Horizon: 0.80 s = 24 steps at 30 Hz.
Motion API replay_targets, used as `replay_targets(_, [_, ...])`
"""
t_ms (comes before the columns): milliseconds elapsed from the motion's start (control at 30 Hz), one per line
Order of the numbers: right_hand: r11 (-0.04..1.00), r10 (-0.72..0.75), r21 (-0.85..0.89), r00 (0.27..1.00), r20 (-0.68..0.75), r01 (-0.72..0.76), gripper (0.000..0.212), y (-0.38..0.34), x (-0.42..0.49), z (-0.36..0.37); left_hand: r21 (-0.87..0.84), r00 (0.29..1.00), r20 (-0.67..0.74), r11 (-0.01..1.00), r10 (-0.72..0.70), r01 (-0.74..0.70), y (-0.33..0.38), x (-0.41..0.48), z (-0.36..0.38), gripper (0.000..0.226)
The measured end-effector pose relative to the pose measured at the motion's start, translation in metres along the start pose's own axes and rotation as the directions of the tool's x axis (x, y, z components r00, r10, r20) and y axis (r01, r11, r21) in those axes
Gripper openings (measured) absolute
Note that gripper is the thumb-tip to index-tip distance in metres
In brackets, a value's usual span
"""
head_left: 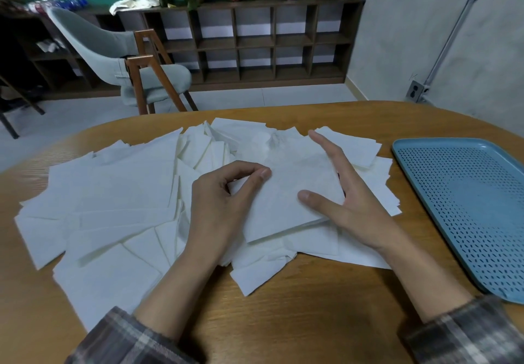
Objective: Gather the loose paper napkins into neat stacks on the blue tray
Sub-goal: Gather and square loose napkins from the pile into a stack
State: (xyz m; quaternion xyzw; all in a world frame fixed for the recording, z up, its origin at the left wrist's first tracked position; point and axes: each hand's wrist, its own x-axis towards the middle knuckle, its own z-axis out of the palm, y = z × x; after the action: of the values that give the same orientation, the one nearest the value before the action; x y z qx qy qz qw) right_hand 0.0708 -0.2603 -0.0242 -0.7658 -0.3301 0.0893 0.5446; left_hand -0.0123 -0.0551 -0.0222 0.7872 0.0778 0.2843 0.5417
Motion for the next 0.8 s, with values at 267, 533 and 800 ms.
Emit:
replay_targets(267, [0.999,-0.037,0.002,0.998,-0.056,0.037,0.076,-0.002,0.002,0.007,0.074,0.996,-0.026,0.994,0.086,-0.084,-0.003,0.000,0.002,0.005])
replay_targets(533, [0.878,0.004,0.475,0.991,-0.135,0.062,0.083,0.001,0.005,-0.006,-0.238,0.951,0.304,0.962,-0.060,0.136,0.001,0.001,-0.002,0.060])
replay_targets(800, [0.914,-0.016,0.404,0.998,-0.055,0.037,0.078,0.002,0.001,-0.014,-0.054,0.979,0.202,0.998,-0.029,0.040,-0.005,0.001,0.002,0.065])
